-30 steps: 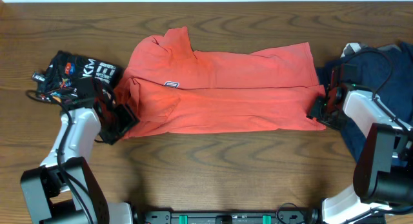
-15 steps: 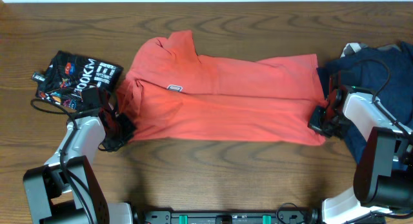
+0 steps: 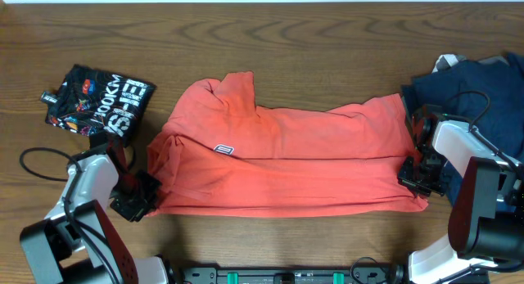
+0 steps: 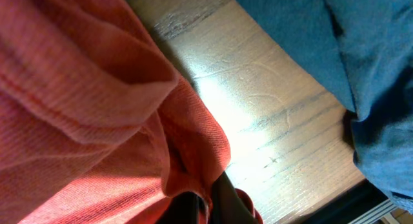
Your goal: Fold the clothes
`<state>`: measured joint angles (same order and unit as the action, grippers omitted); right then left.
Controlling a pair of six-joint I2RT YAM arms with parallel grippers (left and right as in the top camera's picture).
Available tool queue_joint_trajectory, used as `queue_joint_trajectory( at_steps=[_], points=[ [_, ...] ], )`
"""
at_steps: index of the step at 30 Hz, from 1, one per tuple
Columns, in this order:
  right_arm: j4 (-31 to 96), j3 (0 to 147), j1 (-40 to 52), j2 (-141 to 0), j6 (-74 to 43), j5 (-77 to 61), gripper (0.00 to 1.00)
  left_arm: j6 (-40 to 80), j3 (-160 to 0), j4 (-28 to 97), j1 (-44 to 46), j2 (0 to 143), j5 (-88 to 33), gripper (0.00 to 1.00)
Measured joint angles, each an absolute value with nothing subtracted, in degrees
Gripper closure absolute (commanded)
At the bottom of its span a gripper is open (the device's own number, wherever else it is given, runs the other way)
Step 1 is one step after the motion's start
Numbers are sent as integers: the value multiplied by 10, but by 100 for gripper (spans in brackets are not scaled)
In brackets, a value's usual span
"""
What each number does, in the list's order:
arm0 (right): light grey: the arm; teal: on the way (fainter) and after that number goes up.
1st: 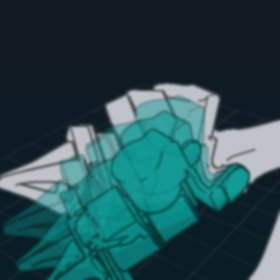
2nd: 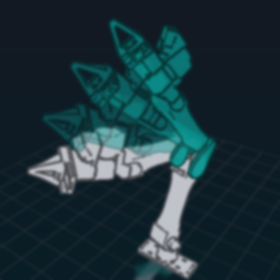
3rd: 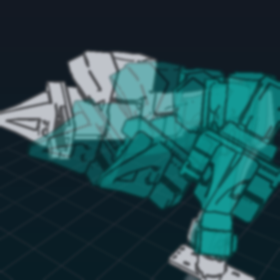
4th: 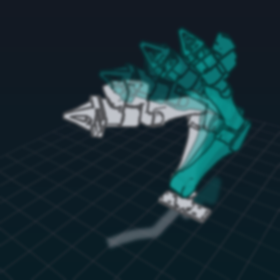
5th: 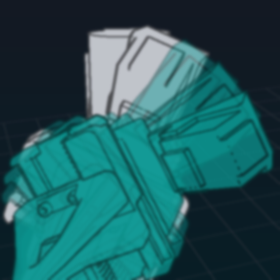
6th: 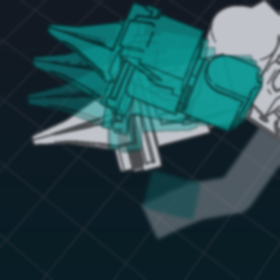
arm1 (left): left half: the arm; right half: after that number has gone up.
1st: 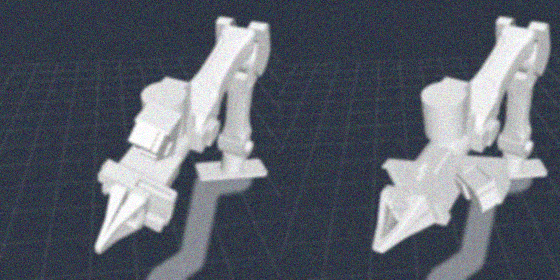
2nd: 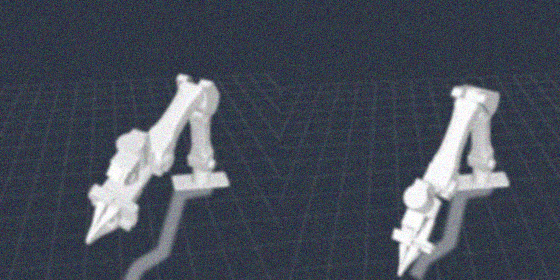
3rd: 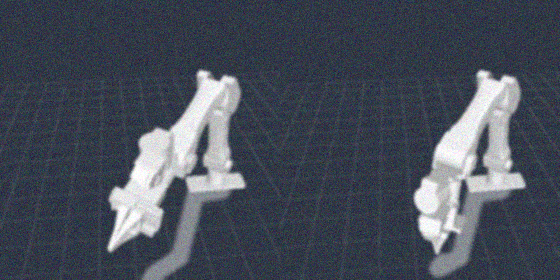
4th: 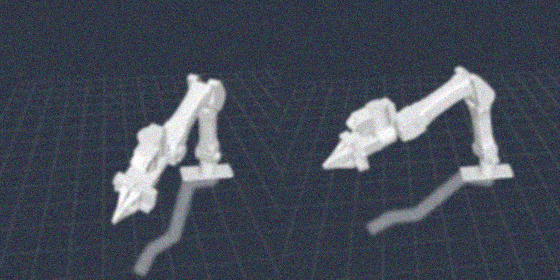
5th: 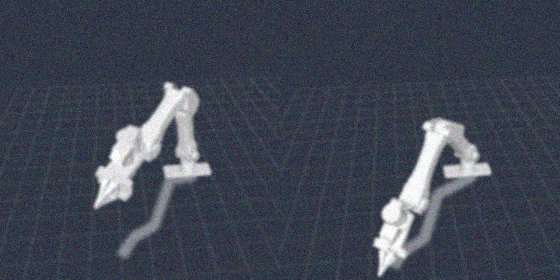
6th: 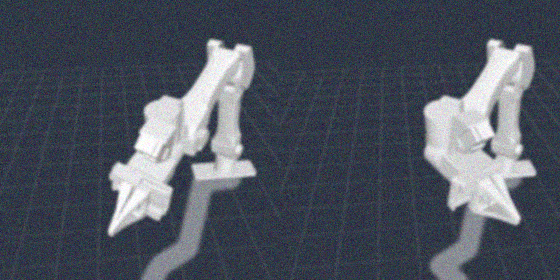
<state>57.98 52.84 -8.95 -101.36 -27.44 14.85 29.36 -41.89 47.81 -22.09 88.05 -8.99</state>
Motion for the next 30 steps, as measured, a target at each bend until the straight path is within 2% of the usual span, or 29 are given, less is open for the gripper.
queue_joint_trajectory(
  at_steps=[1,2,4,6,7,12,15,19,23,30],
  points=[
    [585,530,-90,-1014,-277,149,86,293,-418,478,-221,873,-90,92],
    [594,533,-90,-1014,-278,152,80,289,-418,478,-222,862,-90,85],
    [609,545,-90,-1013,-282,161,50,282,-419,478,-224,839,-90,66],
    [626,567,-90,-1011,-281,164,41,278,-425,485,-227,812,-94,54],
    [635,582,-90,-1006,-281,163,40,275,-432,490,-227,797,-97,48],
    [640,670,-90,-968,-234,118,32,262,-500,482,-210,742,-107,35],
    [631,723,-89,-945,-191,67,32,232,-553,433,-164,735,-111,25],
    [618,761,-83,-936,-161,12,30,198,-598,336,-96,756,-117,20],
    [621,762,-65,-936,-149,-15,28,164,-620,221,-37,825,-121,20],
    [625,762,-45,-936,-142,-32,27,122,-641,63,7,998,-128,20]
  ],
)
